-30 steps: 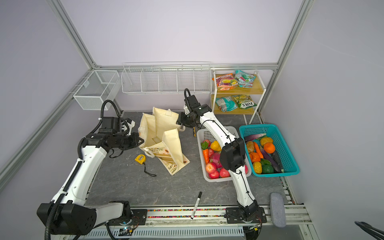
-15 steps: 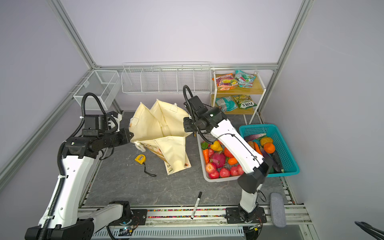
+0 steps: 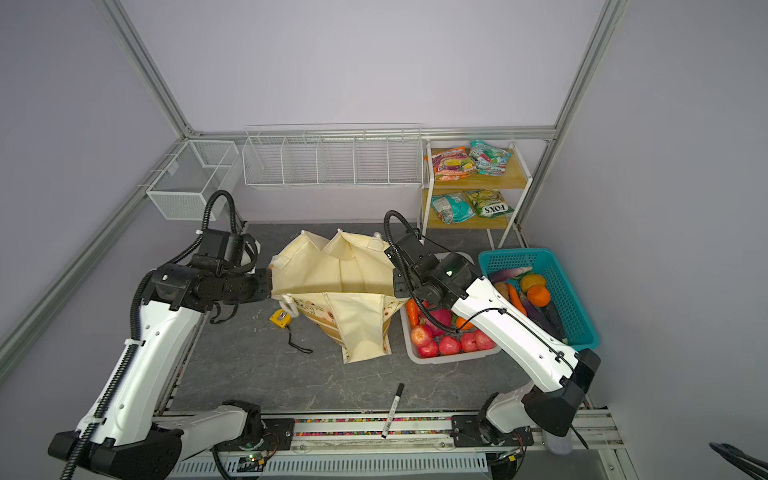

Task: Place the food into the grocery bag and tie it
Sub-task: 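Pull the bag rims apart with both grippers to open the bag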

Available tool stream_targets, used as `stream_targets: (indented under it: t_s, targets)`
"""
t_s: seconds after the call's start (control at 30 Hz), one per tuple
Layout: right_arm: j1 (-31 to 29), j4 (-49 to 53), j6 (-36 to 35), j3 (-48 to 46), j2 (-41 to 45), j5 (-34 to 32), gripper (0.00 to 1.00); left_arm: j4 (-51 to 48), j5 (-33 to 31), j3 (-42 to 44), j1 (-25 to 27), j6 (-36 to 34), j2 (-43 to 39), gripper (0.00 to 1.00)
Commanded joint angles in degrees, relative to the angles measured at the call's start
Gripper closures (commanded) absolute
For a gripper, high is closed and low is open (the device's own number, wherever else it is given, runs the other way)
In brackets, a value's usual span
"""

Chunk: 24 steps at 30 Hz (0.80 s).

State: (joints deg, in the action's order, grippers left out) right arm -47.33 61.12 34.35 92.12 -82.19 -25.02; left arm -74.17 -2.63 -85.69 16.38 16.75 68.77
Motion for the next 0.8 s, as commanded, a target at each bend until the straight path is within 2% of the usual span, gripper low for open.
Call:
stream_targets:
  t_s: [0.0,0.33,0.5,0.67,0.77]
  targets:
    - [1.6,10.8,-1.3,-0.6,3.9,-12.6,0.93,-8.2,-23.8,-2.9,-2.0,0.0,0.5,1.0]
    - [1.6,22.0,-0.7,7.1,-4.1,-23.1,0.93,-15.3,-38.8,-6.0,-1.9,1.9,4.1,1.0]
    - [2.0,25.7,-0.5,11.1,-7.4,-25.7,0.93,-18.0,-43.6,-8.4,-1.9,2.4,5.9,1.0]
    - [2.0,24.4,-2.1,12.1,-8.2,-21.6,0.93,-16.3,-38.5,-9.4,-1.9,0.5,6.1,1.0]
    - [1.7,23.3,-3.2,12.3,-8.5,-17.1,0.93,-12.6,-28.8,-8.5,-1.9,-1.5,4.6,1.0]
